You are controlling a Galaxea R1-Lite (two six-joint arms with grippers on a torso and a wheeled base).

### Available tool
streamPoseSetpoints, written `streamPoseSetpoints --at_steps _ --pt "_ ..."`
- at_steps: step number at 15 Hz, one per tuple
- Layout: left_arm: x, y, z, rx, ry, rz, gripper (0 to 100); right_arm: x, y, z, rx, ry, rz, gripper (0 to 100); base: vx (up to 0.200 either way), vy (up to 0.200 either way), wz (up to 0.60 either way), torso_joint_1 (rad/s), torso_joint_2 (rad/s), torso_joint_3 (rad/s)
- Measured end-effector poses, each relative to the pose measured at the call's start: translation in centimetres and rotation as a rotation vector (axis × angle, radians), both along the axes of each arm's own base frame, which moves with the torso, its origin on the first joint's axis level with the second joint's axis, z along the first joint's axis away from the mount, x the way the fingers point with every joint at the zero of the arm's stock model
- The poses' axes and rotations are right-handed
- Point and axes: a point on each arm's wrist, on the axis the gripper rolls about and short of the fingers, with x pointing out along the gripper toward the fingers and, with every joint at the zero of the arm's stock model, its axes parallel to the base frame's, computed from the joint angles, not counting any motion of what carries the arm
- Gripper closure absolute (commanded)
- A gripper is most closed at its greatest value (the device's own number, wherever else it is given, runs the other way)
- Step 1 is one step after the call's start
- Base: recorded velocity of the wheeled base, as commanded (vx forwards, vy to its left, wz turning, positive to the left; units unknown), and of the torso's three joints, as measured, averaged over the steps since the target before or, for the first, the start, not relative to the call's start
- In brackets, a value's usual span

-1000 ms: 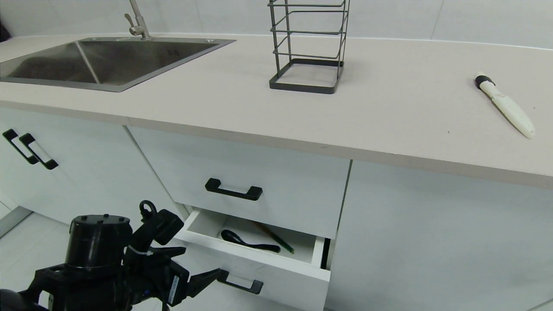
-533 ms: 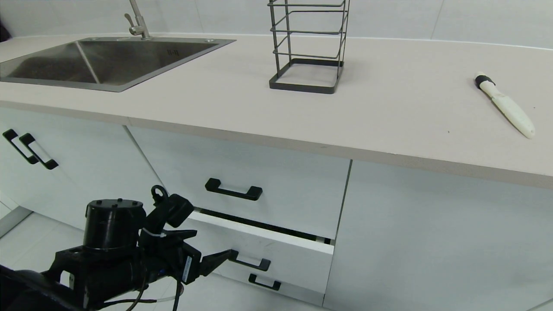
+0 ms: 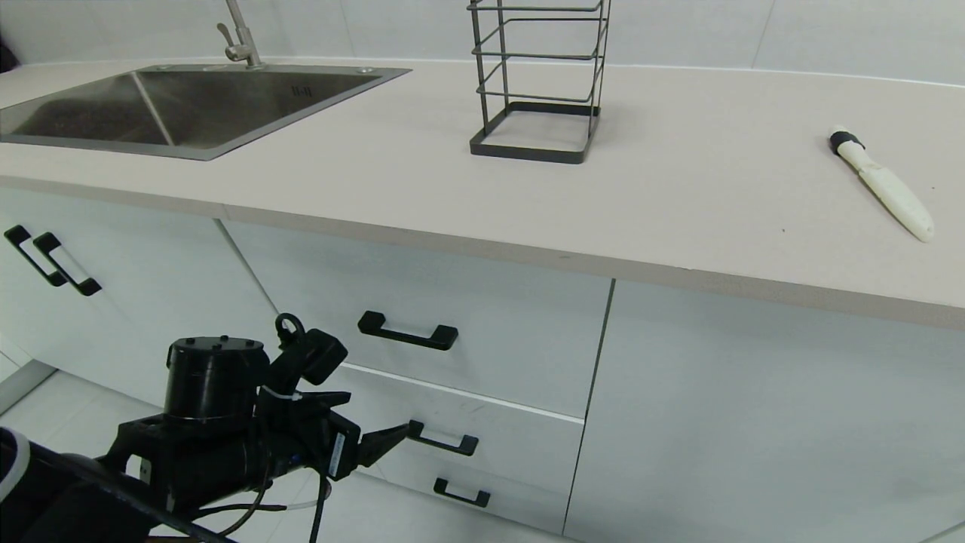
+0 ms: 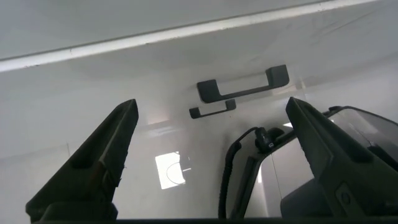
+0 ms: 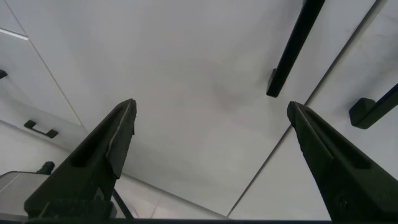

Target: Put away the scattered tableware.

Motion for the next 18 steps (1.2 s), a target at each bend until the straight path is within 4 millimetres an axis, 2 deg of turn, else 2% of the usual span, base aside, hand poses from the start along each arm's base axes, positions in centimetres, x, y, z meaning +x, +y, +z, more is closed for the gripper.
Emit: streamPoseSetpoints --at_steps 3,6,10,13,18 --pt "-0.6 0.2 0.0 0.004 0.002 0.000 0 0.0 0.0 0.0 0.000 0.000 -0.001 0 0.000 0.000 0.00 0.000 0.00 0.000" --pt "-2.9 0.8 0.6 -0.003 -0.029 0.001 0 0.0 0.0 0.0 0.005 0.000 -0.002 0 0.000 0.000 0.00 0.000 0.00 0.000" --pt "-9.5 2.8 3.2 -0.036 -0.194 0.034 0 0.0 0.0 0.0 0.008 0.001 -0.004 0 0.000 0.000 0.00 0.000 0.00 0.000" --pt "-15.0 4.6 4.3 -0.064 -0.330 0.080 0 0.0 0.0 0.0 0.009 0.001 -0.005 0 0.000 0.000 0.00 0.000 0.00 0.000" --pt "-22.9 6.6 3.4 -0.073 -0.431 0.155 0 0.0 0.0 0.0 0.046 0.004 -0.008 0 0.000 0.000 0.00 0.000 0.00 0.000"
